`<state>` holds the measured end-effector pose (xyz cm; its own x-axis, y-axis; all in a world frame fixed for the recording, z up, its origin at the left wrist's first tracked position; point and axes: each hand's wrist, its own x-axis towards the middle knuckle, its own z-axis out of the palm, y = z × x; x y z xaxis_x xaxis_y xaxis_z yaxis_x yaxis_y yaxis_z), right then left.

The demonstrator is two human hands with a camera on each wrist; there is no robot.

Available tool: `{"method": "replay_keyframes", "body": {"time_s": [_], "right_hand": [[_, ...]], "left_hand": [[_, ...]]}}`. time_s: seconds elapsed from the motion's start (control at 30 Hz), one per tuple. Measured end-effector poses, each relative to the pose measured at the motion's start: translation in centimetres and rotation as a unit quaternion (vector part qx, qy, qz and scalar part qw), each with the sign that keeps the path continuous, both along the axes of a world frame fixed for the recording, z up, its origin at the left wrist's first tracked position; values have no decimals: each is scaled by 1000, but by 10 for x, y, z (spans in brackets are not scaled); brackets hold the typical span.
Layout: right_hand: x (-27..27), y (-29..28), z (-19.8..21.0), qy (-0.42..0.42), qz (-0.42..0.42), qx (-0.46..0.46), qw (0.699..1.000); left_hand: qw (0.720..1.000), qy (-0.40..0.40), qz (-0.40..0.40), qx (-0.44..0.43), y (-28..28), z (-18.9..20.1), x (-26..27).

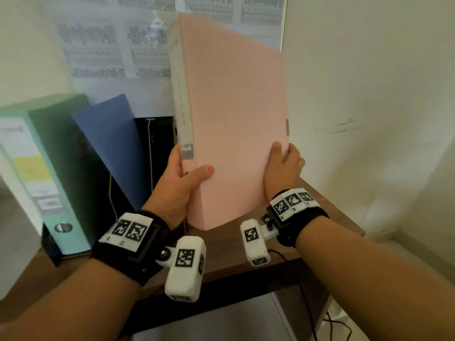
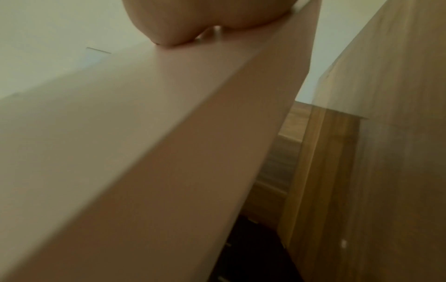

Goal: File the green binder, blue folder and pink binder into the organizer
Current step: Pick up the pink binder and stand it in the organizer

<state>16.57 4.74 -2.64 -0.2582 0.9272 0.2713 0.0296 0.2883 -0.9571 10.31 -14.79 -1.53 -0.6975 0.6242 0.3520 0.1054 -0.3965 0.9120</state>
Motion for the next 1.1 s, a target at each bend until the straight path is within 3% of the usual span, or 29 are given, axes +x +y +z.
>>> {"method": "replay_keyframes", "body": {"time_s": [0.13,0.47,0.73,0.87,1.1], "right_hand": [[-19,-28,14,54,47,22,997],[-51,-97,51,147,178,133,964],[-74,-135,45,113,298,171,932],[-80,-152,39,79,388,172,902],[-86,-152,31,-15,444,158,882]], "left_hand": [[999,4,-12,32,-32,11,-11],[977,103,146,113,-101,31,-20],[941,183,254,126,-146,48,-17],[927,194,294,130,-150,51,-11],[929,186,303,104,-139,39,-8]]}}
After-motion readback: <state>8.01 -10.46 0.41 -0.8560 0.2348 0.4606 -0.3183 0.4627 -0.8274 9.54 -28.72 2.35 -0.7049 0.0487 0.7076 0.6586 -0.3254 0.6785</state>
